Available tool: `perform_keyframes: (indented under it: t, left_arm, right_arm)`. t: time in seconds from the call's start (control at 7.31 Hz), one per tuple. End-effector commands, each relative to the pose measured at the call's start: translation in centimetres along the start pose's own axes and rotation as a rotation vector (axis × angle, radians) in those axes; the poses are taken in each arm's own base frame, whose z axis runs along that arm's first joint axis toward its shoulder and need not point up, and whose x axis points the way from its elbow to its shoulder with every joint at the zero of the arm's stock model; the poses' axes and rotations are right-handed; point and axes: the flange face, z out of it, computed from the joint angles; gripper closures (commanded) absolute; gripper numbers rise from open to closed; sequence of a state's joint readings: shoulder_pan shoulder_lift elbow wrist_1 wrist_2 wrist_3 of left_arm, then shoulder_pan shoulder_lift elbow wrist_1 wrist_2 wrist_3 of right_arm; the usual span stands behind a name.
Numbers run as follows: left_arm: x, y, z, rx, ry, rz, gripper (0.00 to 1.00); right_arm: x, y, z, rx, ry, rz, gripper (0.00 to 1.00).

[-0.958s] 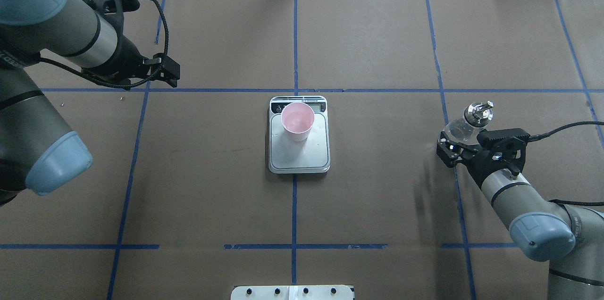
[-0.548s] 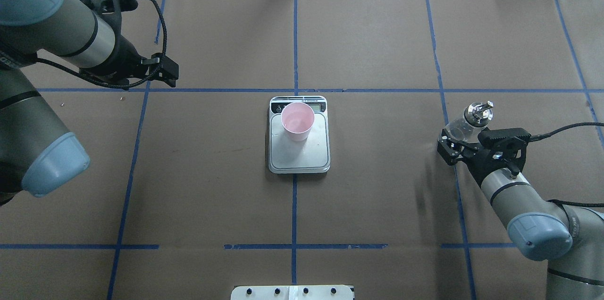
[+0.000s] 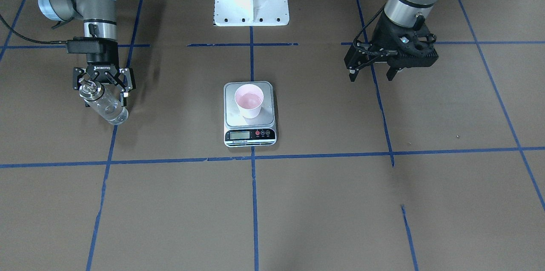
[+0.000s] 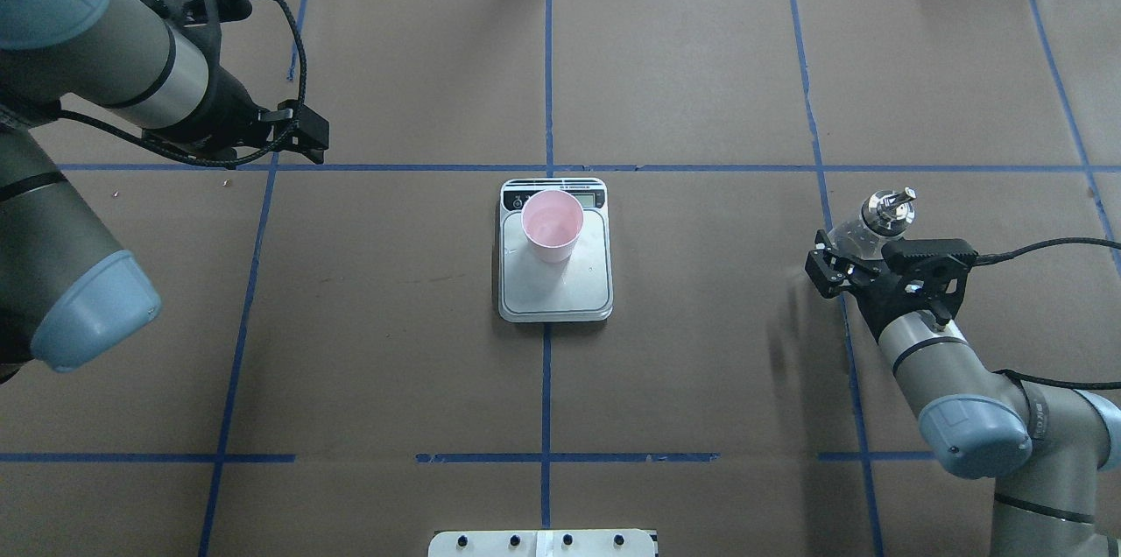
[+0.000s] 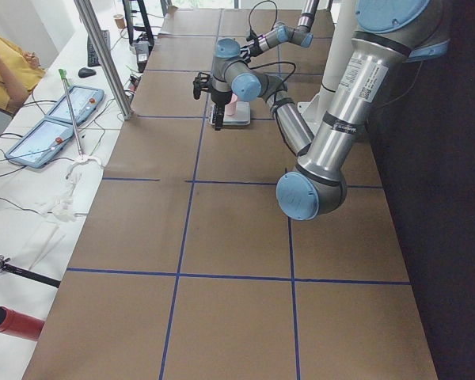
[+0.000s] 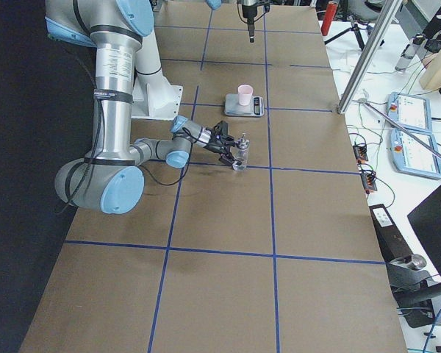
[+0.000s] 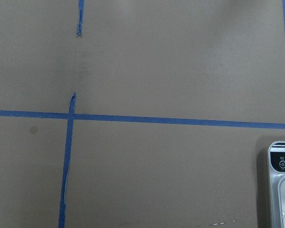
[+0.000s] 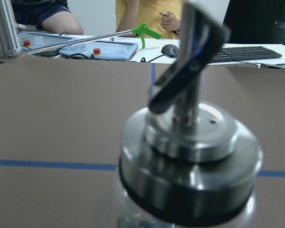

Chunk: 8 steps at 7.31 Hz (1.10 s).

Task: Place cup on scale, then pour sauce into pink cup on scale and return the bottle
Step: 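Lift the sauce bottle with the right gripper and carry it toward the pink cup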

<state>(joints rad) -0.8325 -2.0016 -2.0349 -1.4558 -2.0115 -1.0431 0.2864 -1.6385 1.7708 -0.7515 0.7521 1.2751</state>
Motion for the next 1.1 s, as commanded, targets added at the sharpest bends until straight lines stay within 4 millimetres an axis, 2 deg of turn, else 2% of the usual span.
perform_keyframes:
  t: [0.0,0.27,0.41,0.55,0.68,0.82,0.96]
  left_arm:
    - [0.0,0.0,0.0,-0.001,-0.001,0.000,0.00]
    - [0.1,0.0,0.0,0.000,0.001,0.001,0.00]
    - [0.1,0.0,-0.2,0.002,0.002,0.001,0.00]
    - [0.1,0.1,-0.1,0.000,0.001,0.001,0.00]
    - [0.1,0.1,-0.1,0.001,0.002,0.002,0.00]
    - [0.1,0.1,-0.2,-0.001,-0.001,0.000,0.00]
    - [0.1,0.1,-0.2,-0.001,-0.001,0.000,0.00]
  right_arm:
    - [-0.2,0.6,0.9,0.014,0.013,-0.003,0.00]
    - [0.5,1.0,1.2,0.023,0.014,-0.002,0.00]
    - [0.5,1.1,1.3,0.025,0.017,-0.004,0.16]
    - [0.5,0.9,1.2,0.029,0.015,-0.001,0.61]
    - [0.4,0.9,1.3,0.038,0.018,-0.001,0.95]
    - [0.3,0.6,1.1,0.044,0.015,-0.004,1.00]
    - [-0.3,-0.4,0.5,0.056,0.002,0.004,1.00]
